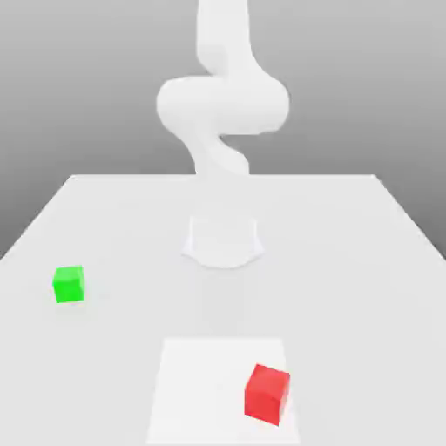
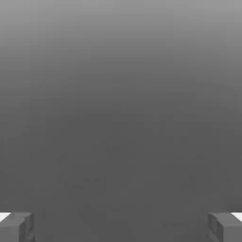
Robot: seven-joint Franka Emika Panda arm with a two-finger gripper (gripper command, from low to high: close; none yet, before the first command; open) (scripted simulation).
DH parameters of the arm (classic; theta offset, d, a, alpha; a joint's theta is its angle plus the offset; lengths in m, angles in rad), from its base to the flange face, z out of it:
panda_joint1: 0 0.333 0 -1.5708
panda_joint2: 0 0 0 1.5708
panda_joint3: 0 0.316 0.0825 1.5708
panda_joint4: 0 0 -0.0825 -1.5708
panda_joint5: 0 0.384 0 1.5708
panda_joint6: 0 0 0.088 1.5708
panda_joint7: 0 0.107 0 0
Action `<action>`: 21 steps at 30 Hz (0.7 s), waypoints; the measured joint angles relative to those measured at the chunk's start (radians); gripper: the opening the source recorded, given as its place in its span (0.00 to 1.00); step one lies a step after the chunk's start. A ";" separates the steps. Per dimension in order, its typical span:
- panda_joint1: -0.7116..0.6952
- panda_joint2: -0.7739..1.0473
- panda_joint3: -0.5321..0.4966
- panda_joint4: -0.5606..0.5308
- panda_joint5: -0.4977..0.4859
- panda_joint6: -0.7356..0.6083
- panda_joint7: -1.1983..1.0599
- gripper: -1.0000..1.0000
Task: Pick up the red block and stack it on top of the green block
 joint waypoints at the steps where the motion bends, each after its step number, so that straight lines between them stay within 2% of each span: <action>1: -0.010 0.039 0.015 -0.012 -0.006 0.017 0.026 0.50; 11: -0.079 0.407 0.129 -0.120 -0.072 0.178 0.275 0.50; 21: -0.067 0.765 0.167 -0.228 -0.089 0.339 0.487 0.50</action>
